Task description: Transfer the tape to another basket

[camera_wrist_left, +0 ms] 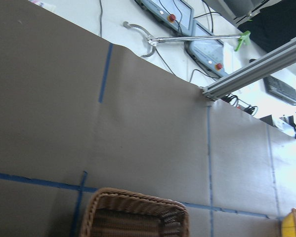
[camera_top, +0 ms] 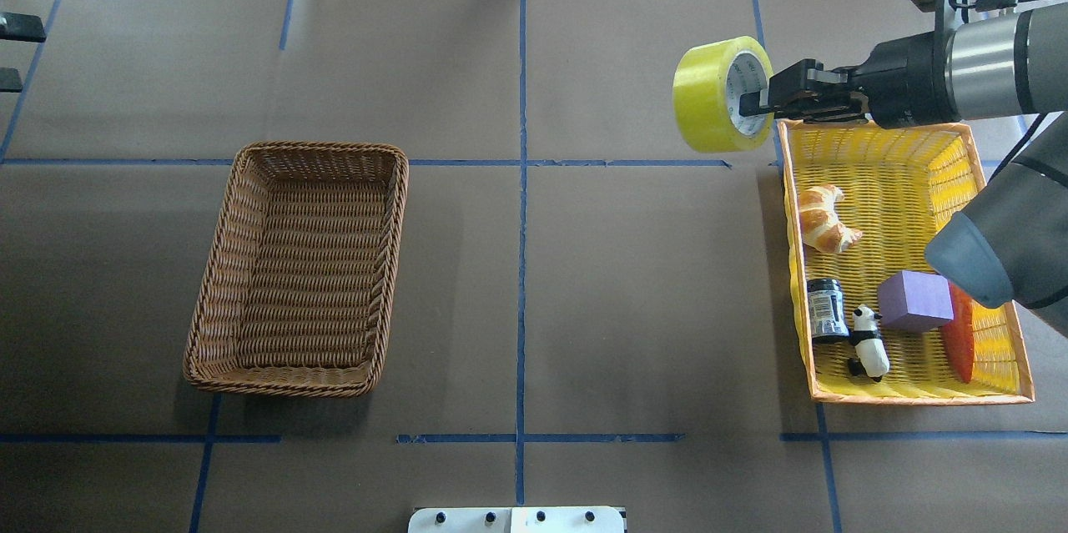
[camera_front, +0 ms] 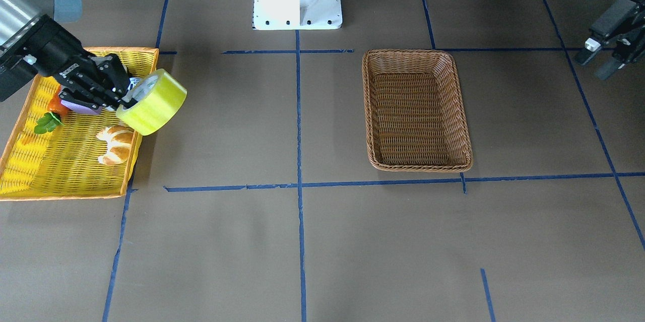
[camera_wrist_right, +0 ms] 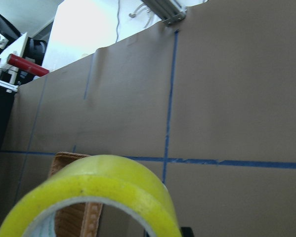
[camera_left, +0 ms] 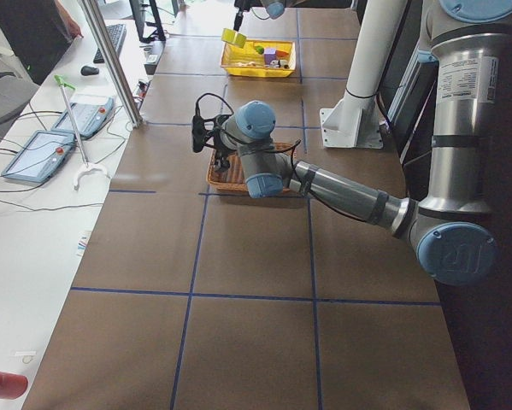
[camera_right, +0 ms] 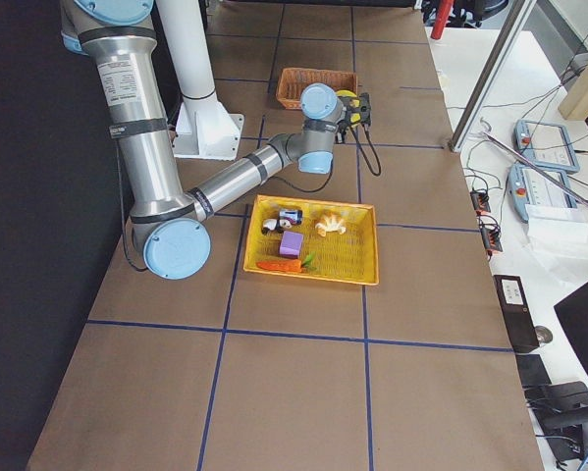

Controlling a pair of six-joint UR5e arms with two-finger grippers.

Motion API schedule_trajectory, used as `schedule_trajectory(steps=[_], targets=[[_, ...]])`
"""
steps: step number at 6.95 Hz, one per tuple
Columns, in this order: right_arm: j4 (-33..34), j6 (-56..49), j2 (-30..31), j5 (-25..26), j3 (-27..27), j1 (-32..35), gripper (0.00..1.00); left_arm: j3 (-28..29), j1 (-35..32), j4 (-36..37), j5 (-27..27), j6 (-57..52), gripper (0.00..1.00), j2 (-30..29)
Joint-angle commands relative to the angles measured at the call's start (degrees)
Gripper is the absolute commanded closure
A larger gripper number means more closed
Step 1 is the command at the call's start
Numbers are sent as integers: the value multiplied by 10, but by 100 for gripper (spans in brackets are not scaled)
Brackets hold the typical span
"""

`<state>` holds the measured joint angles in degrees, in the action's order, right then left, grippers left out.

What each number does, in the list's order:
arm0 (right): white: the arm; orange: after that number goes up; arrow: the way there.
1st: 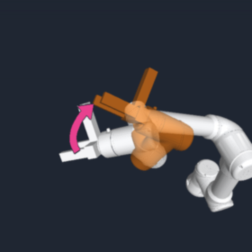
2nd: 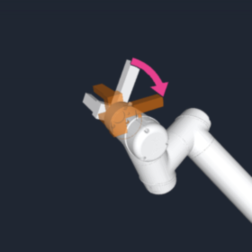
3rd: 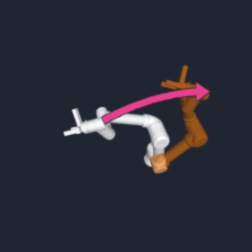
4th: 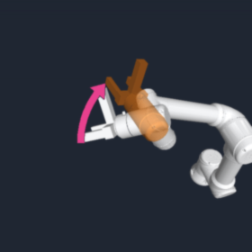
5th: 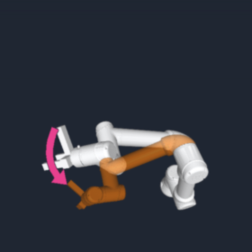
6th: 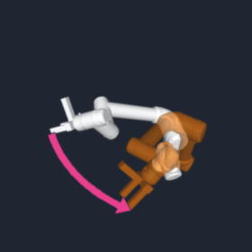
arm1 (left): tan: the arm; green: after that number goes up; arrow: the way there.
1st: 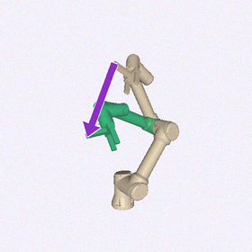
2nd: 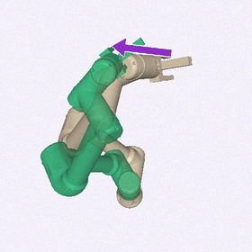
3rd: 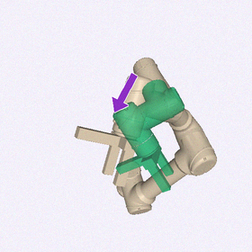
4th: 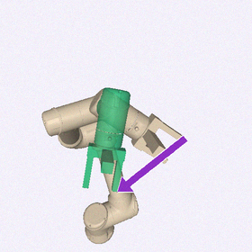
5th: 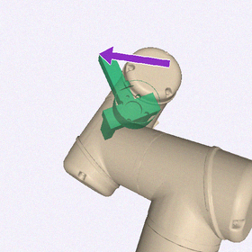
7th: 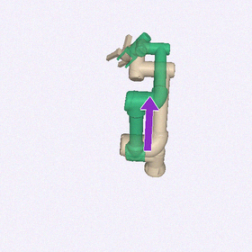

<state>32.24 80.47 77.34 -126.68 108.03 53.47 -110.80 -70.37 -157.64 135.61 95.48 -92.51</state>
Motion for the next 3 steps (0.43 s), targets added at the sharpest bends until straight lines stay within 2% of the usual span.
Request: schedule_trajectory(steps=[1,3], targets=[[-43,21,-7,3,36,-48,100,-25,71,-71,-3,92,0,-48],[-45,20,-15,0,78,-82,100,-36,118,-72,-3,185,0,-120]])
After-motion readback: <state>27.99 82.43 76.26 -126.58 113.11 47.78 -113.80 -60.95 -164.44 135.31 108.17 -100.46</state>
